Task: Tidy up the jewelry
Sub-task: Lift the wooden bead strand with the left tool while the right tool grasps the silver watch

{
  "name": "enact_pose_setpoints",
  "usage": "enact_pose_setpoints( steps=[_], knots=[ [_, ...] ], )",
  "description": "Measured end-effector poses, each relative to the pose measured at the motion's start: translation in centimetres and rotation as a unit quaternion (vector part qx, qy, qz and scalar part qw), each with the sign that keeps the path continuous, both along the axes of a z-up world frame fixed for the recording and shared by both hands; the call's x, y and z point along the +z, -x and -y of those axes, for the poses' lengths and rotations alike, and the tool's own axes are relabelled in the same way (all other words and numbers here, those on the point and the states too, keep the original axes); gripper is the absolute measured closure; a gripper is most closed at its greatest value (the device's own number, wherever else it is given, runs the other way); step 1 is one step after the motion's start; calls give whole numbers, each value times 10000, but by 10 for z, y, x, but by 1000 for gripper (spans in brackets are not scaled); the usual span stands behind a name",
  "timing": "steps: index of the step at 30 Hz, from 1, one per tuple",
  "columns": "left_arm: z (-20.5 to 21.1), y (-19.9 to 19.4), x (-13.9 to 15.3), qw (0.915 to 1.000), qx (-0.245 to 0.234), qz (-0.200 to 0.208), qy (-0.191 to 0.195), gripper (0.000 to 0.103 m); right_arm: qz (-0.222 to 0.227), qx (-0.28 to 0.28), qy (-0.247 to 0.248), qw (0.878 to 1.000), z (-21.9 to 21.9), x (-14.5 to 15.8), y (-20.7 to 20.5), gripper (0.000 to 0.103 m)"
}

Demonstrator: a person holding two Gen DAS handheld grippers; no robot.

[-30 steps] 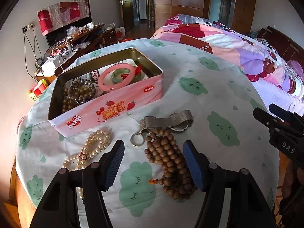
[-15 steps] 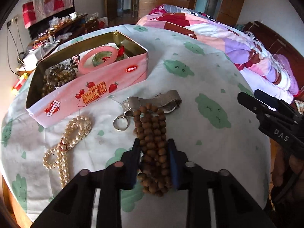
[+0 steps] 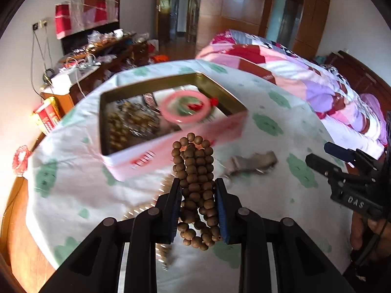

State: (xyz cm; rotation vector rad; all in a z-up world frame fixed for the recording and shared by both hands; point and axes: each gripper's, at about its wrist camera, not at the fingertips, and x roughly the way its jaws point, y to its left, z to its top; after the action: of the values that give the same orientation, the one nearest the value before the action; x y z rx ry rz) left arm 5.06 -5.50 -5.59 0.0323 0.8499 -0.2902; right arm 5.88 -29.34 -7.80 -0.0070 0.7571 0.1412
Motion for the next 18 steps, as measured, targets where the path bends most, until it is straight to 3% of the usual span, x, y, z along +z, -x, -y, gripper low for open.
enact_pose_setpoints(
  steps=[8,18],
  knots=[
    [-20,-18,-7,9996,264,-61,107,76,-139,722,33,9973,-49,0,-25,32],
    [-27,-24,-13,9994,226,-148,207,76,-588,1078,65,9924,-62,-15,-41,32]
  ],
)
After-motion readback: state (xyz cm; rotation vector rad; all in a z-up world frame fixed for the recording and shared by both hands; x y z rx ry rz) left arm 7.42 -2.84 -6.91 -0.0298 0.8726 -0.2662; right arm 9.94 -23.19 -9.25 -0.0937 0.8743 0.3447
